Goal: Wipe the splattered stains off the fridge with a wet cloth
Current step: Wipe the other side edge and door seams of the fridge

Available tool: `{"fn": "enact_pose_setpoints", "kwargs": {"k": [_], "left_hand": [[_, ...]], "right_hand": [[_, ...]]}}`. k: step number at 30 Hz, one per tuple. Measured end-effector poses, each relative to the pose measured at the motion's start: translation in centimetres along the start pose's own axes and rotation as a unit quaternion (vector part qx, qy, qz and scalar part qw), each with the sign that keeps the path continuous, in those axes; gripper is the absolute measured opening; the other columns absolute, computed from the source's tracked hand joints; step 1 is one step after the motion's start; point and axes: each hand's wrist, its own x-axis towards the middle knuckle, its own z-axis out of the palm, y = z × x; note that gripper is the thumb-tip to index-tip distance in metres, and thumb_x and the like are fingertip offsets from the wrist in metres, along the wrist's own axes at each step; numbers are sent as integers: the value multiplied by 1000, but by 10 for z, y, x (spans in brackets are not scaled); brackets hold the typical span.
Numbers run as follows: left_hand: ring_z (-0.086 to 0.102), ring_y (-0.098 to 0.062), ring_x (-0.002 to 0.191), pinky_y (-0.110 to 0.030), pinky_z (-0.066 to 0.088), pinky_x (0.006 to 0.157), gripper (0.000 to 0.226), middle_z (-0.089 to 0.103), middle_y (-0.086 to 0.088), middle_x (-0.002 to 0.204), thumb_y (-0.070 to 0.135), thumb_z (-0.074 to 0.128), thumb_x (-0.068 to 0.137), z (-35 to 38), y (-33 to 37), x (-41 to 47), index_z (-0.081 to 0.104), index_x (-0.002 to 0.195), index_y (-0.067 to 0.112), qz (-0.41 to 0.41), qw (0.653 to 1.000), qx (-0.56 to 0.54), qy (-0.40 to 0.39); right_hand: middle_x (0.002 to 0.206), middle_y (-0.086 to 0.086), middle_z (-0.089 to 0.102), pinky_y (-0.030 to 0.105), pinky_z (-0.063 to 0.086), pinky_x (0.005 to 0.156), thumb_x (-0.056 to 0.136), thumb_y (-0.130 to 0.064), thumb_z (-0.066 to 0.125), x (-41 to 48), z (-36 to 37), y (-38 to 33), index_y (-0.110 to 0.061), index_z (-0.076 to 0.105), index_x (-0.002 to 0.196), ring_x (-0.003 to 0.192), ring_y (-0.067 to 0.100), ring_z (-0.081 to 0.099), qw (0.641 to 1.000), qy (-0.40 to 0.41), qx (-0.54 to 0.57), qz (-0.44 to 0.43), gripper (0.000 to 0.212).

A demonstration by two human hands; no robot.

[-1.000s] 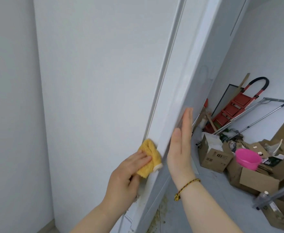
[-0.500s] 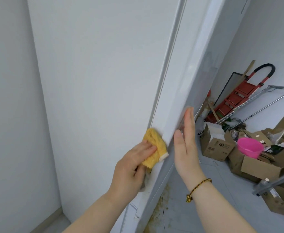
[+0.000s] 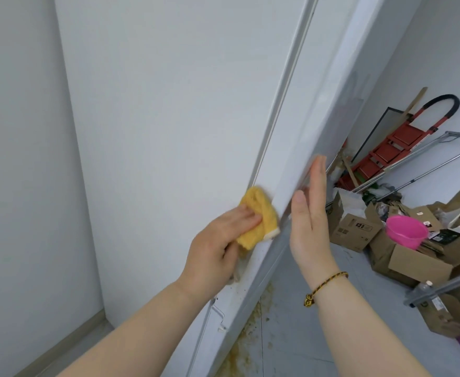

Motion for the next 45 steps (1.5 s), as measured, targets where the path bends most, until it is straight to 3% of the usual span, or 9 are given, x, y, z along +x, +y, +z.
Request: {"fn": "enact_pose_setpoints", "kwargs": {"k": [4, 6, 13, 19, 26, 32, 36, 40, 45], "left_hand": [[55, 12, 91, 5, 39, 74, 56, 45, 52, 110, 5, 35, 71, -5, -17, -45, 67, 106, 35, -136, 987, -59, -65], [53, 21, 92, 3, 39, 77, 60, 42, 59, 100, 4, 36, 70, -6, -17, -57, 67, 96, 48, -196, 976, -80, -47], [51, 18, 104, -1, 38, 86, 57, 58, 42, 102, -4, 40, 73, -6, 1, -31, 64, 98, 41, -170, 973, -154, 39], [36, 16, 122, -16, 44, 92, 53, 38, 38, 132, 11, 30, 73, 28, -19, -50, 50, 116, 33, -74, 995, -66, 28], [50, -19, 112, -11, 33, 102, 35, 54, -3, 118, 1, 32, 88, 21, -54, -90, 53, 111, 18, 9, 996, 88, 3], [47, -24, 115, -18, 32, 105, 32, 49, -3, 118, 16, 22, 100, 26, -29, -42, 53, 109, 15, 76, 991, 88, 71], [48, -26, 114, -19, 33, 105, 28, 49, -5, 118, 11, 26, 99, 33, -46, -56, 52, 109, 13, 101, 985, 119, 70], [49, -22, 112, -25, 47, 88, 29, 49, -1, 118, 13, 26, 99, 35, -59, -96, 51, 111, 18, 73, 983, 163, 37], [52, -22, 109, -17, 39, 99, 33, 49, -3, 118, 21, 21, 101, 34, -22, -56, 53, 108, 17, 52, 988, 97, 107]], "right_hand": [[134, -35, 5, -8, 8, 96, 94, -27, 27, -17, 6, 4, -52, 9, 119, 119, -33, 6, 999, 20, 22, 31, 40], [139, -31, 8, -11, 12, 92, 100, -19, 27, -38, 12, 11, -53, 11, 117, 123, -26, 11, 993, 39, 57, 93, 42], [146, -24, 18, 26, 20, 113, 94, -1, 35, -81, 25, 36, -47, 15, 130, 134, -1, 24, 967, -34, 122, 221, 61], [153, -19, 10, 18, 18, 112, 71, -5, 32, -84, 19, 52, -55, 13, 125, 136, -5, 20, 970, -72, 84, 216, 77], [154, -18, 2, 18, 9, 115, 80, 15, 29, -83, 22, 48, -59, 7, 118, 137, -7, 10, 975, -71, 38, 207, 86], [154, -16, 4, 31, 11, 119, 80, 17, 33, -83, 19, 54, -58, 10, 121, 139, -4, 11, 977, -81, 43, 190, 88], [154, -17, 5, 23, 11, 116, 68, -1, 30, -83, 17, 55, -58, 9, 122, 137, -11, 10, 977, -87, 36, 190, 81], [155, -13, 4, 16, 13, 114, 75, 11, 30, -82, 21, 53, -58, 7, 119, 126, -25, 15, 978, -74, 32, 192, 85], [155, -11, 5, 29, 12, 118, 80, 20, 32, -83, 20, 56, -56, 11, 121, 138, -6, 12, 979, -72, 40, 188, 89]]}}
